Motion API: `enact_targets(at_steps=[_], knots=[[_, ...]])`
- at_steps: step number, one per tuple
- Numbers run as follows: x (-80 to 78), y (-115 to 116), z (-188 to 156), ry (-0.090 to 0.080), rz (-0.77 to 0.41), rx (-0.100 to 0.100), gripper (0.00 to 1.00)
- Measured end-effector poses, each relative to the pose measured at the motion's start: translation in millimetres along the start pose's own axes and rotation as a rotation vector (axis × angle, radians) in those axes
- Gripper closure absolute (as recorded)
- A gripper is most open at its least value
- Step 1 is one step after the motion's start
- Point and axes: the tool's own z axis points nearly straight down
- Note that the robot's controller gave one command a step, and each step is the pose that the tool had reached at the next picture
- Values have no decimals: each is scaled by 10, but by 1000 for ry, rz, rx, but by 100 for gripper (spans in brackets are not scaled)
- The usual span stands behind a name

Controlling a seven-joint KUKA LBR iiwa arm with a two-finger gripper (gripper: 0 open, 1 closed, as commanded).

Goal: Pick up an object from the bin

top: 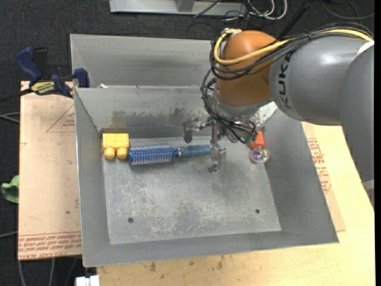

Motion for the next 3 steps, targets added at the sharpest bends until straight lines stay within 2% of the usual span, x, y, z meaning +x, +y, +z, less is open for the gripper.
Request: enact_targets(at_steps=[1, 2, 3], knots=[[-132, -27, 539, -3, -27, 2, 0], [-136, -31, 507, -6, -26, 3, 100], [206, -130, -965, -14, -38, 9, 100]])
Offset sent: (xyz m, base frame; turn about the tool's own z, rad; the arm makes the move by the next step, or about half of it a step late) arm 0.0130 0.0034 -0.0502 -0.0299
